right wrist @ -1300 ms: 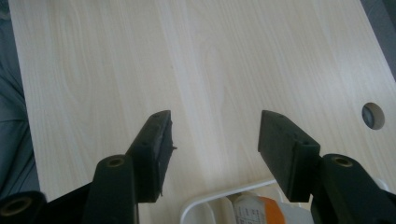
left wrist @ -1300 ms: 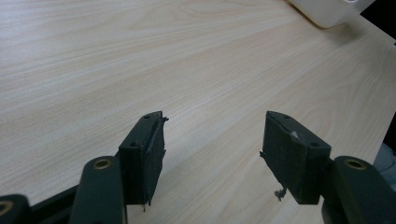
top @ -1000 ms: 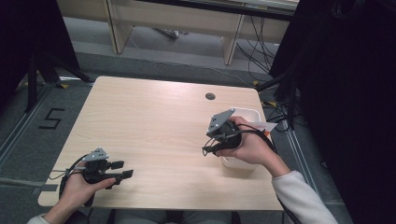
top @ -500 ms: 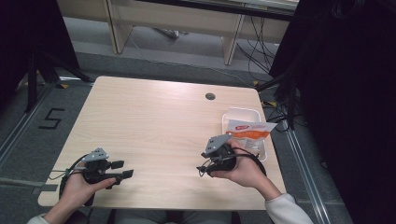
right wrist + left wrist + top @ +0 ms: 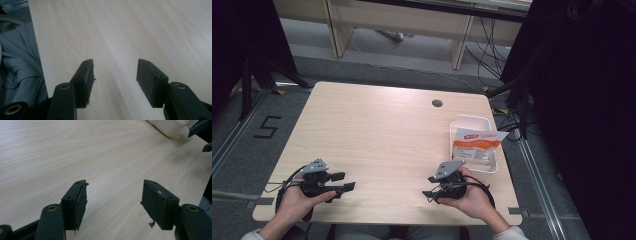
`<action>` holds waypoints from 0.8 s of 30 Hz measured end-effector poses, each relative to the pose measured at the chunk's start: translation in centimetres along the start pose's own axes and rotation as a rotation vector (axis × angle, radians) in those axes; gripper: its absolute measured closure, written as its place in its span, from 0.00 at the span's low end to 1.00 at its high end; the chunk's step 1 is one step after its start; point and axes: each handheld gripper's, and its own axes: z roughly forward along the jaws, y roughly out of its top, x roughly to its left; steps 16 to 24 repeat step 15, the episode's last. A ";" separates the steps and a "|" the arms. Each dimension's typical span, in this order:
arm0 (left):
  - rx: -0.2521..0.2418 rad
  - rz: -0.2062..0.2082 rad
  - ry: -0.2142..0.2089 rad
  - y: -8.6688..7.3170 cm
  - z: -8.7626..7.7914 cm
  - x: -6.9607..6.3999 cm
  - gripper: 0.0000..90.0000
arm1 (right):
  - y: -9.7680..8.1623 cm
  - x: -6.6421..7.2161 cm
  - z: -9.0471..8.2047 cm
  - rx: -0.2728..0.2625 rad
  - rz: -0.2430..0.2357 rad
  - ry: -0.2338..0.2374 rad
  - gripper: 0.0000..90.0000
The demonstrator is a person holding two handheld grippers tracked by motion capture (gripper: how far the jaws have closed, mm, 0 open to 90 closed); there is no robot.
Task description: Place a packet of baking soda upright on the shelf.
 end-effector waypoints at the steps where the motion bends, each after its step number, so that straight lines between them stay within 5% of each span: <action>1: 0.001 0.003 0.000 0.0 0.0 0.0 0.40 | -0.3 0.0 0.2 0.003 -0.001 0.005 0.54; 24: 0.003 0.007 -0.010 0.0 0.2 -0.1 0.40 | -1.4 0.3 0.7 -0.005 0.019 0.012 0.53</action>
